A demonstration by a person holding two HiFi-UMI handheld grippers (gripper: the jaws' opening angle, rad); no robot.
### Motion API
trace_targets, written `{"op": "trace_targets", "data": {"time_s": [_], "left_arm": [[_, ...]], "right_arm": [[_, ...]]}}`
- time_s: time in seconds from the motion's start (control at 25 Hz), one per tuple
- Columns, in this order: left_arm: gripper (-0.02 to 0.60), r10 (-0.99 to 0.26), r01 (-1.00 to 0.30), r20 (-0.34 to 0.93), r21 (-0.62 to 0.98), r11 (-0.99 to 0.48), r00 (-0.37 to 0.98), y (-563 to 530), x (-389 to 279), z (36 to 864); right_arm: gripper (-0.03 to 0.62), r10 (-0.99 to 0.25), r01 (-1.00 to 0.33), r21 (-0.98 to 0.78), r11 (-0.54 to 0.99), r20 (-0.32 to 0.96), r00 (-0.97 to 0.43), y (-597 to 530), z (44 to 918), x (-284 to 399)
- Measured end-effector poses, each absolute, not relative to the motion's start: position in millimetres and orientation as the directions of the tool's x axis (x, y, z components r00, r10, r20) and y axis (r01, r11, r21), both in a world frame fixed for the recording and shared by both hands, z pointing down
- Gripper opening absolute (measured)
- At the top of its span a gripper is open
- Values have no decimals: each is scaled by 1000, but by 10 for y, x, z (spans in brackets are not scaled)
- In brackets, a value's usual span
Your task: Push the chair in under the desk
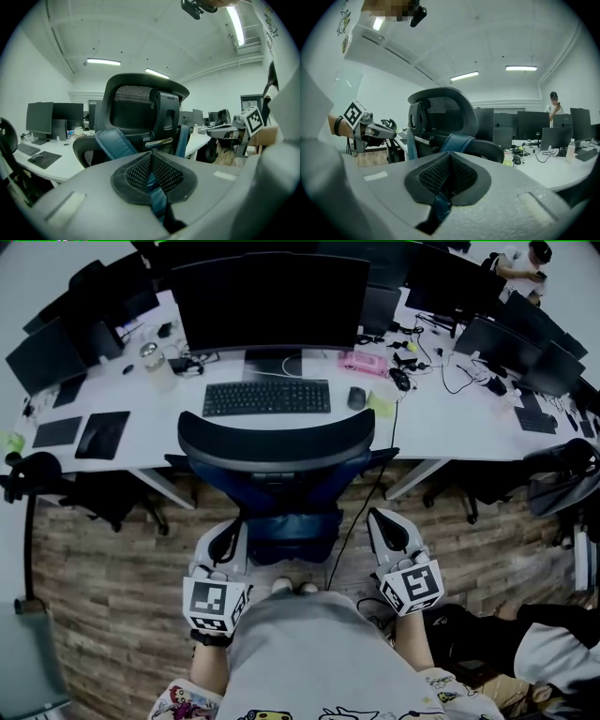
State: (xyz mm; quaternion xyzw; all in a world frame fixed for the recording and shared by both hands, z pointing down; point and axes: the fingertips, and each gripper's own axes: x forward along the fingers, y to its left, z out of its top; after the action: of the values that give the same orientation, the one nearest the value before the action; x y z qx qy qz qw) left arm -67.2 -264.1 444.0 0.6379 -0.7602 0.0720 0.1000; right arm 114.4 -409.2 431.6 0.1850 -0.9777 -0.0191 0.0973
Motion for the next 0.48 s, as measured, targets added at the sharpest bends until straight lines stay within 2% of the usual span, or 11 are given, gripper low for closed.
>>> {"op": "trace_targets", "data": {"time_s": [0.48], "left_arm": [[12, -957, -980, 219, 27, 199, -189, -2629, -744, 4395]], "right_arm": [[2, -363, -353, 84, 932, 169, -916, -4142, 4244, 1097]]}}
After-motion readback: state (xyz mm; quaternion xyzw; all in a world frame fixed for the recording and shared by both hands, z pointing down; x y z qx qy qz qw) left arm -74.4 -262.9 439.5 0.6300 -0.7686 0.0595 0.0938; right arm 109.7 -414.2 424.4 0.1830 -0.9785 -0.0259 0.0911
